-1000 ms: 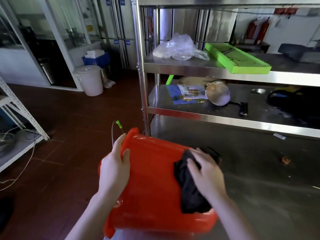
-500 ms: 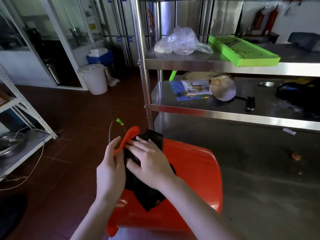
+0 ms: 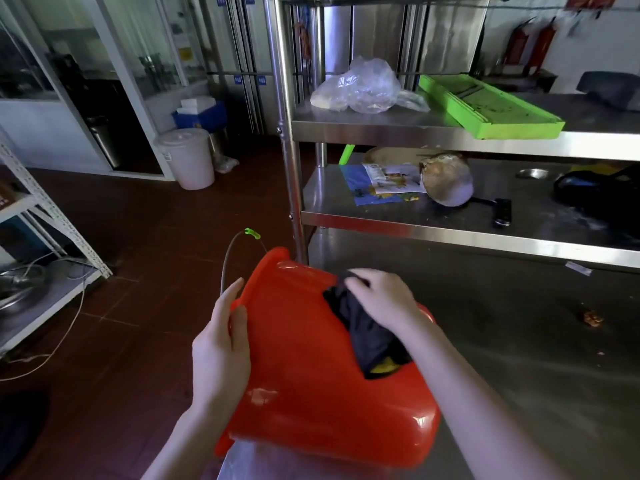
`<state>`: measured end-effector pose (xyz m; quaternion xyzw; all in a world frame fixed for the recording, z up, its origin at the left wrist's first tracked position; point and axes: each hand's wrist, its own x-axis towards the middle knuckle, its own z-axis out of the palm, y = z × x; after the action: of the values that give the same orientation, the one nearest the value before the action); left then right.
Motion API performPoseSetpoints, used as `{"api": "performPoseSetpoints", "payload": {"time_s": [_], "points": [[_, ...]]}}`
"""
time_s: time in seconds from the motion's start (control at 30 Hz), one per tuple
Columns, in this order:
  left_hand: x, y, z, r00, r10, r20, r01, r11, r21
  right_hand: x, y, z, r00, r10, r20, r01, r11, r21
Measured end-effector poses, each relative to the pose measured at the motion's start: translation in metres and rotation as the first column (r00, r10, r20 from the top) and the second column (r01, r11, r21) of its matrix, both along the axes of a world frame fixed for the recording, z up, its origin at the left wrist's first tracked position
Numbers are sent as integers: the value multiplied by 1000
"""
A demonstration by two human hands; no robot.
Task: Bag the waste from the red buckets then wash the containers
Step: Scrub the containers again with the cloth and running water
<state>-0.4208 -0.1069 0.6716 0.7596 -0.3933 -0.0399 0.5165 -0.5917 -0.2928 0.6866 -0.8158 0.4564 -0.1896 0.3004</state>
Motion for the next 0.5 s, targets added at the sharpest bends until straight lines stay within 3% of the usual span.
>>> {"api": "performPoseSetpoints", "payload": {"time_s": [0.1, 0.2, 0.27, 0.33, 0.4, 0.5], "points": [[5, -13, 2, 999, 19, 34, -21, 998, 51, 41, 36, 3, 970, 238, 44, -225, 954, -196], [7, -22, 7, 997, 8, 81, -13, 998, 66, 35, 92, -18, 962, 274, -17, -253, 861, -442], [8, -20, 5, 997, -5, 81, 0, 999, 55, 18, 127, -39, 950, 301, -88, -301, 797, -524], [8, -16, 2, 996, -12, 83, 9, 999, 35, 10, 137, -50, 929, 349, -119, -353, 744, -567], [6, -13, -2, 996, 19, 90, -20, 1000, 10, 16, 117, -42, 933, 347, -97, -339, 755, -562], [-1, -7, -8, 995, 65, 80, -62, 997, -40, 30, 52, -14, 979, 203, 19, -181, 906, -383]]}}
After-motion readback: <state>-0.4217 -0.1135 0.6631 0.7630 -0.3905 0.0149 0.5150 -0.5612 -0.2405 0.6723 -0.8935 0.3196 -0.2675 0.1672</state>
